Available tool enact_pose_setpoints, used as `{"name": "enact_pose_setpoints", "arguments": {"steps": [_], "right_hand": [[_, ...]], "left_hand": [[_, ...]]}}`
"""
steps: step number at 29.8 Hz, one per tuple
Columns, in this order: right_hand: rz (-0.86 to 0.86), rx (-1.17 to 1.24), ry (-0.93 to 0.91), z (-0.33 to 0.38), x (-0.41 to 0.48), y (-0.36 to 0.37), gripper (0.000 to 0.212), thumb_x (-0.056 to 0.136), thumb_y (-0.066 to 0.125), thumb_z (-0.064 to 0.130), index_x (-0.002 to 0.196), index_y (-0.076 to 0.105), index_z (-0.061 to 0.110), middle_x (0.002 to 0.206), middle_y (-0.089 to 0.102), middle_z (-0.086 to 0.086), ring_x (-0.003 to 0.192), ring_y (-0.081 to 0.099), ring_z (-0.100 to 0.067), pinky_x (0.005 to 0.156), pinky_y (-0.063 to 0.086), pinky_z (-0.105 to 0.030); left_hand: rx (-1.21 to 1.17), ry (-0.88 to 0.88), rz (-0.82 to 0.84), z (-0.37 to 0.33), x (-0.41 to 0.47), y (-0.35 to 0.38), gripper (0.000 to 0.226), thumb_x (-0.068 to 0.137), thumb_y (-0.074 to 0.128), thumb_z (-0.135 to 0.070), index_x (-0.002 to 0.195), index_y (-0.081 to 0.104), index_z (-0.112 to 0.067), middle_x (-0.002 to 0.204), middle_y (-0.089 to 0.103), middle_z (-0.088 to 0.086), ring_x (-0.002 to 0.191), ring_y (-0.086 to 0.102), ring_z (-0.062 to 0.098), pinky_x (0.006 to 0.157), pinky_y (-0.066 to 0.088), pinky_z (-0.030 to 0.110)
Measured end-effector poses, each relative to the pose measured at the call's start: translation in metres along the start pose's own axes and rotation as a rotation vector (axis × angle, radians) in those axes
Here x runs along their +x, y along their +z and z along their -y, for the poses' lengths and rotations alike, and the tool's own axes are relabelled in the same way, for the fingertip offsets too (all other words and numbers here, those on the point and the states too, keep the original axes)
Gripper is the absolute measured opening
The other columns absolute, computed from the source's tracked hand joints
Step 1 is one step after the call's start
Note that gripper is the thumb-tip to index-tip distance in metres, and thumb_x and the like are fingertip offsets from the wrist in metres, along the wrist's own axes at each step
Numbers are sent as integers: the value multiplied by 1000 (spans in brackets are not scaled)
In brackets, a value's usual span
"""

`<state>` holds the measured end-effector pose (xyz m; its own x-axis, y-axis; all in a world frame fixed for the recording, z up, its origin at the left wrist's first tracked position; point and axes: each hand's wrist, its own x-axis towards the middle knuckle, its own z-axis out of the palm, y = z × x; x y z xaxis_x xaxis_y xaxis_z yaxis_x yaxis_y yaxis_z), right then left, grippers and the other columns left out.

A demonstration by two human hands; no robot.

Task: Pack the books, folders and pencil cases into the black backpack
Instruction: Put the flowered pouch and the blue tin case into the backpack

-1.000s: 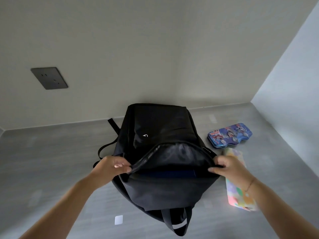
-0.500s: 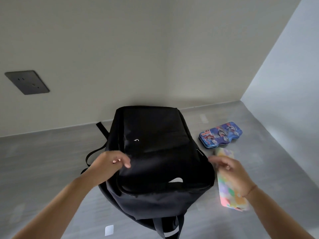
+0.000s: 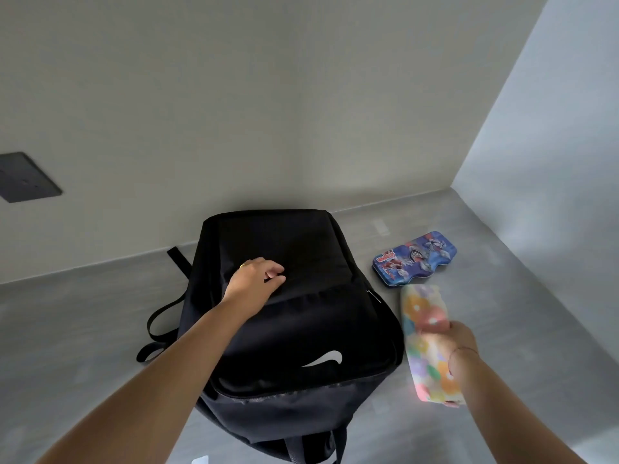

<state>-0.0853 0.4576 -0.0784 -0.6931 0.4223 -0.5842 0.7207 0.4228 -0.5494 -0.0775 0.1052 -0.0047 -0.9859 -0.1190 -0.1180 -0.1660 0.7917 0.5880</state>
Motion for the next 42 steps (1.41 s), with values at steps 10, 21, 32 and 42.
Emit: {"name": "enact_pose_setpoints", "arguments": {"steps": [10, 21, 32, 42], "right_hand": [[89, 159, -105, 25, -12, -20, 36, 70, 81, 24, 94, 69, 0, 66, 61, -9, 56, 56, -22, 56, 48, -27], [536, 682, -318, 137, -102, 21, 16, 78, 71, 15, 88, 70, 3, 72, 73, -8, 56, 68, -17, 59, 58, -30], [657, 444, -53, 95, -132, 91, 46, 72, 76, 37, 101, 70, 2, 100, 73, -17, 96, 68, -35, 89, 53, -50], [845, 350, -122, 70, -142, 86, 31, 85, 64, 28, 111, 65, 10, 113, 69, -13, 108, 64, -33, 96, 49, -47]], "left_hand": [[-48, 14, 25, 2, -4, 1, 13, 91, 58, -30, 94, 70, -26, 91, 64, -14, 87, 58, 3, 74, 43, 20], [5, 1, -107, 2, -29, 4, 25, 87, 64, -29, 110, 56, -26, 73, 62, -10, 64, 55, 2, 56, 36, 18], [648, 187, -114, 16, 19, -4, 32, 91, 52, -29, 120, 59, -17, 119, 56, 3, 117, 48, 23, 95, 37, 33], [103, 53, 49, 30, 27, -18, 60, 73, 58, 11, 127, 51, -15, 118, 51, 2, 112, 49, 16, 95, 46, 29]]}}
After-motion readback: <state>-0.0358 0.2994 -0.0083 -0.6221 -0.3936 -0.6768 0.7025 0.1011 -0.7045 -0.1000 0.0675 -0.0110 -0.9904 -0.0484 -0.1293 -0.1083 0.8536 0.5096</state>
